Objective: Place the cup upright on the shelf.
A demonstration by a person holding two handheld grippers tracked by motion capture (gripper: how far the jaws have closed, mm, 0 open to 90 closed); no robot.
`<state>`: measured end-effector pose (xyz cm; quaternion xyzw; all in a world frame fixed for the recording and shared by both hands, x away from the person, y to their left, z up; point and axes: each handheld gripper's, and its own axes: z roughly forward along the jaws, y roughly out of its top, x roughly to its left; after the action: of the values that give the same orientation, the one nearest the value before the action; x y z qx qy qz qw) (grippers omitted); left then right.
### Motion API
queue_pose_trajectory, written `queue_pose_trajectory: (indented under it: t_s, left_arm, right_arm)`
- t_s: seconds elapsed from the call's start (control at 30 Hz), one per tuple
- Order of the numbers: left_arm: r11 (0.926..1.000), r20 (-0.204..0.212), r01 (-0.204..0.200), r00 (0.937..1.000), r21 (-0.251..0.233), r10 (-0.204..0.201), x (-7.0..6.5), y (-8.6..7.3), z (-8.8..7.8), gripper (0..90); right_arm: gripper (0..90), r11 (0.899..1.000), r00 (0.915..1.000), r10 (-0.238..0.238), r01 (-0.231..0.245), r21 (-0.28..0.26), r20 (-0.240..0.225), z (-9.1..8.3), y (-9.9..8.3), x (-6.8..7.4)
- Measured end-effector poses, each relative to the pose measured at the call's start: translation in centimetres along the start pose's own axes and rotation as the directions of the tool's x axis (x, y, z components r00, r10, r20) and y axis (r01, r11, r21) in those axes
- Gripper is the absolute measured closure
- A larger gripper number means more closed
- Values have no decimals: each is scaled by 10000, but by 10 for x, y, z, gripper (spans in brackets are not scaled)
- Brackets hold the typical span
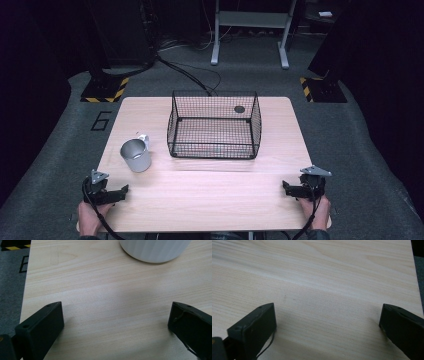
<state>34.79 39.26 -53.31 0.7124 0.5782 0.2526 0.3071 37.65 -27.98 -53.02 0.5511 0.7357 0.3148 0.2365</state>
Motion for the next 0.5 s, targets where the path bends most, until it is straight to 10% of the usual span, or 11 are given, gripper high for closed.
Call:
queue_pose_trajectory:
  t_s: [0.5]
  left_arm:
    - [9950,1239,69,9923,-992,54,-10,24,-9,0]
  right_arm:
    - [14,10000,10000,23,-23,11,11,0,0,0]
